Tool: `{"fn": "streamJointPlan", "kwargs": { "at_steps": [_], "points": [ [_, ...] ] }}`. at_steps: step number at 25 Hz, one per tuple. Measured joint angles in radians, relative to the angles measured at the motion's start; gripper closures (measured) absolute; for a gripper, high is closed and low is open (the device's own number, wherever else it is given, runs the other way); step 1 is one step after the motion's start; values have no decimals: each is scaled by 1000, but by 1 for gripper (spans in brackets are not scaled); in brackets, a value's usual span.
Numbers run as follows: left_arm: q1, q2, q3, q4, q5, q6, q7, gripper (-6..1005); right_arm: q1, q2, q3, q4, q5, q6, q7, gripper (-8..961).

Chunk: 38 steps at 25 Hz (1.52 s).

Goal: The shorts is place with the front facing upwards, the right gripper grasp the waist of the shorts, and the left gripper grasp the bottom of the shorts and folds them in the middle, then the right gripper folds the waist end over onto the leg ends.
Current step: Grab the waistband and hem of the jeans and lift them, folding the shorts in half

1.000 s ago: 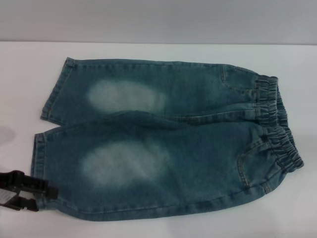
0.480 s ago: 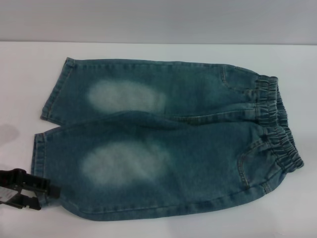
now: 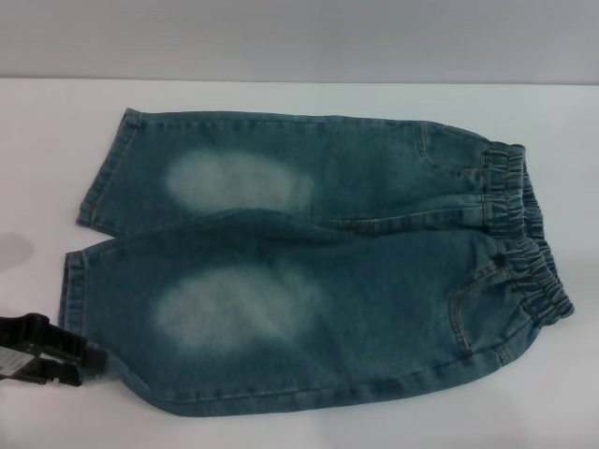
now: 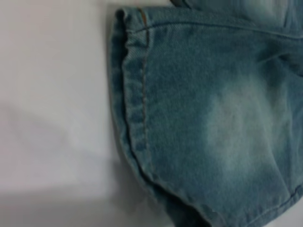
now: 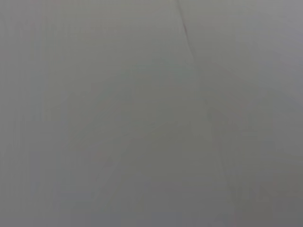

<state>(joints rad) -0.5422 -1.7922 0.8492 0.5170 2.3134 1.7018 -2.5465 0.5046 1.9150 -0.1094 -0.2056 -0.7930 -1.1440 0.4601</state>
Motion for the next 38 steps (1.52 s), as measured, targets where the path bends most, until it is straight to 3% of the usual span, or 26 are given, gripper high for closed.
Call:
{"fn": "streamJointPlan", "kwargs": {
  "at_steps": [2,12,29,38],
  "points": [
    [0,0,0,2,0,-9,-6,448,0,0,3,0,0,0,0,507],
    [-10,5,1,1,1,-17,-11,866,0,-1,7,0,0,0,0,507],
    [-14,8,0,0,-1,-32,-19,982,5,-1,17,0,0,12,0,512],
    [-18,1,-3,4,-1,-28,-12,982,5,-1,17,0,0,12,0,519]
  ]
}}
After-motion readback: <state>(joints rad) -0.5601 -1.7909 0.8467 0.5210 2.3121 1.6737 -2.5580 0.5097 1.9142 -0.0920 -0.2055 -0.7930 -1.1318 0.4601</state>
